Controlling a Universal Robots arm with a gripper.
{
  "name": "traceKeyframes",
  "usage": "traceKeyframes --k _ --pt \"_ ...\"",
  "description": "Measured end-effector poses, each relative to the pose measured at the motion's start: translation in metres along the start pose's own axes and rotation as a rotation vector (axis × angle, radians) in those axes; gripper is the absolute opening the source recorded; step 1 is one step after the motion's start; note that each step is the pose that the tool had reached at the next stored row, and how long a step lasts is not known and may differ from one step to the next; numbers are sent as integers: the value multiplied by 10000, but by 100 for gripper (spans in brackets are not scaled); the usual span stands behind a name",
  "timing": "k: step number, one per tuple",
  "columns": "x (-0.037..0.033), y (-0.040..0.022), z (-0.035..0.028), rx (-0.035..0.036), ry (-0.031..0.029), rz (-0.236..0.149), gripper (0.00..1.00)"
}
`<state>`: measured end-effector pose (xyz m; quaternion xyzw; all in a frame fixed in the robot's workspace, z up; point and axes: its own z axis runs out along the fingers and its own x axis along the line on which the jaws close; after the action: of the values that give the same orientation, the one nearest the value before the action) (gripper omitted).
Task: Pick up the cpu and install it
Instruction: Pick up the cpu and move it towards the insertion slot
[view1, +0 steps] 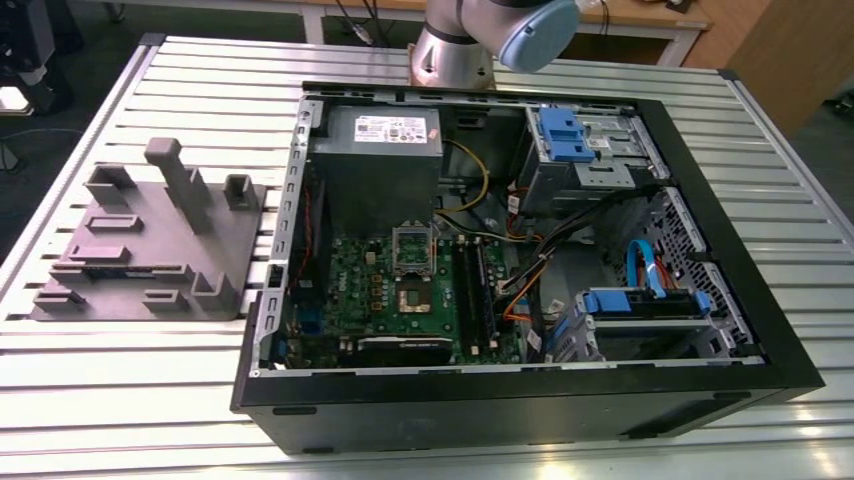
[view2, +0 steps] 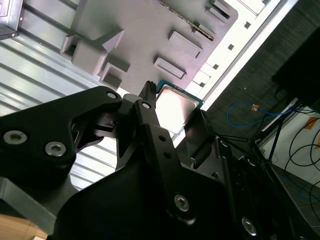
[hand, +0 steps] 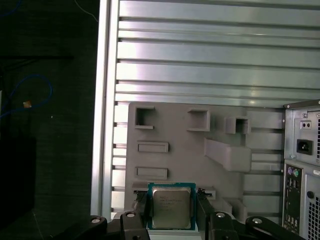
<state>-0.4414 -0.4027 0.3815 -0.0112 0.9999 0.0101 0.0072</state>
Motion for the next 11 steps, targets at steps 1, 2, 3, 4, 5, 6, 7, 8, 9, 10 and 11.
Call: traceKeyframes --k 1,2,3,4,5,6,7,8,9,10,11 --pt "-2 0 0 0 0 -1 47" --pt "-5 0 0 0 0 0 47" --pt "-10 -1 -1 0 2 -1 47" --pt "-14 -1 0 0 0 -1 47" --pt "-17 0 1 -1 -1 0 47" --pt "-21 -1 0 0 0 0 47" --pt "-25 0 0 0 1 0 47" --pt "-26 -1 1 0 0 0 47" --pt "-28 -1 1 0 -1 0 47" --pt "-30 -1 1 0 0 0 47" --pt "-31 -1 0 0 1 0 47"
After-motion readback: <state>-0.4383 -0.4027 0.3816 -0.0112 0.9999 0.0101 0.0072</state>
